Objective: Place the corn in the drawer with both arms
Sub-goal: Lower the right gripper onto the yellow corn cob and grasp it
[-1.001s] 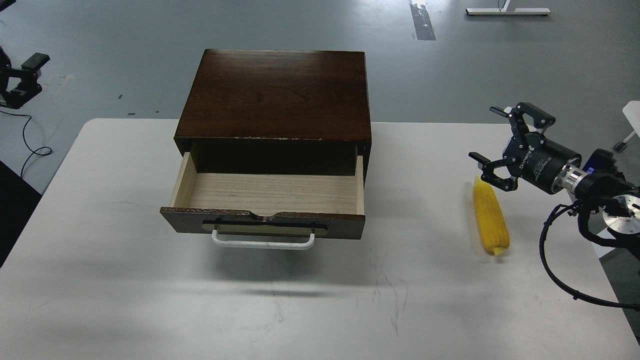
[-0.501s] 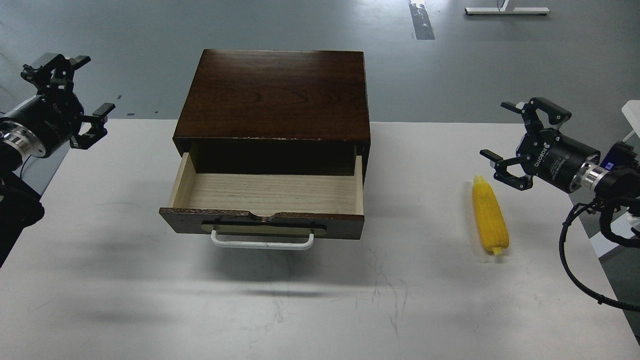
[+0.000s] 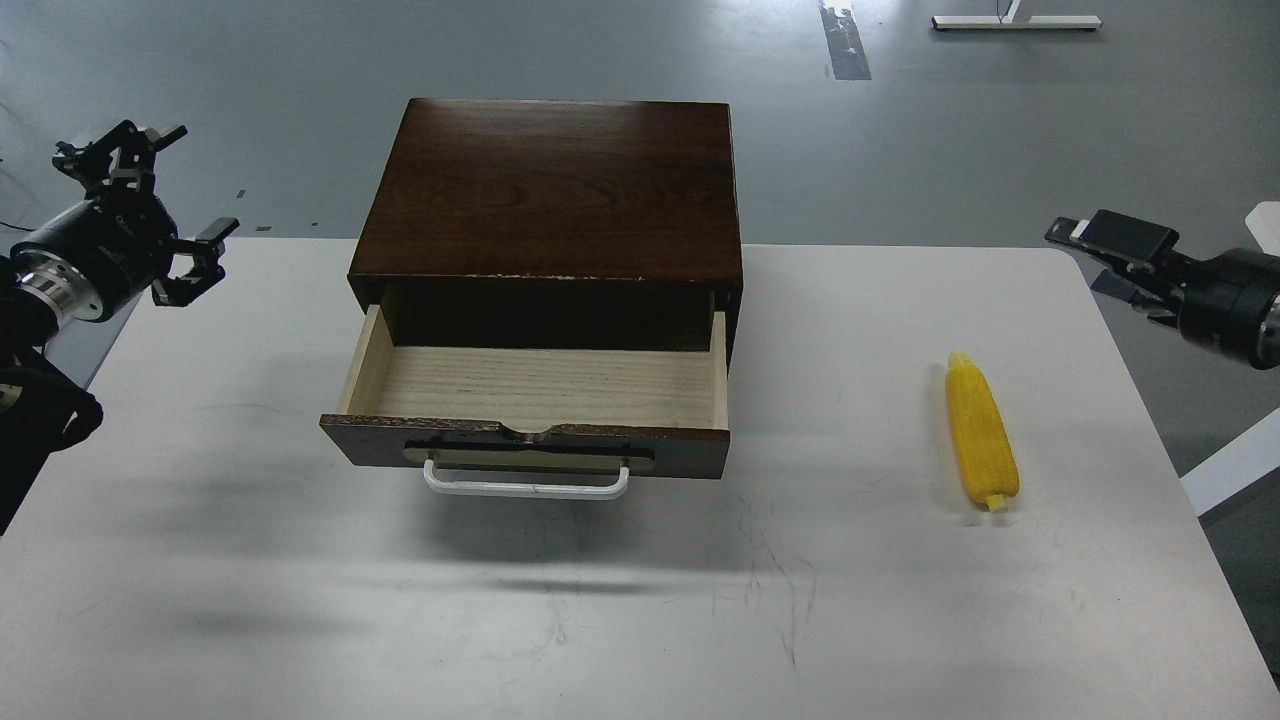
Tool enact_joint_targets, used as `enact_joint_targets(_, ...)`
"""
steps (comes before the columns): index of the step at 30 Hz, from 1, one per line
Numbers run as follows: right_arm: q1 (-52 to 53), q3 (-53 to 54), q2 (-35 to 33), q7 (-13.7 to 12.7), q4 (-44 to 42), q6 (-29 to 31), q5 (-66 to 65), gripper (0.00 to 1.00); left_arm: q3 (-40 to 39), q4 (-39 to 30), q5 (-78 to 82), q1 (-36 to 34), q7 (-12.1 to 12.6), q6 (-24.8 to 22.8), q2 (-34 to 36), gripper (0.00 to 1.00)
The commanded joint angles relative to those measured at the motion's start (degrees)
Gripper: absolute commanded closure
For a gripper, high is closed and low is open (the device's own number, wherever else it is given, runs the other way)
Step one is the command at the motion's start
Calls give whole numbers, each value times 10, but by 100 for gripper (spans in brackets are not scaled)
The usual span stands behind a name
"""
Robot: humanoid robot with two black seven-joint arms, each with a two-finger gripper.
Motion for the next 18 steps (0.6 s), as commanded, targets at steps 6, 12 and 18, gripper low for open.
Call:
enact_joint_targets(6,-3,-118,54,-10,-29,-91,-125,5,0,0,3,-1,-3,-2,5,2)
enact_joint_targets(12,-7,-153,122,-13,-95,-93,-124,6,0,-1,2,-2,-7,0,8,2)
enact_joint_targets(18,-3,-177,154,-13,-114,-96,-125,7,-1,-1,2,-1,-7,-1,11,2)
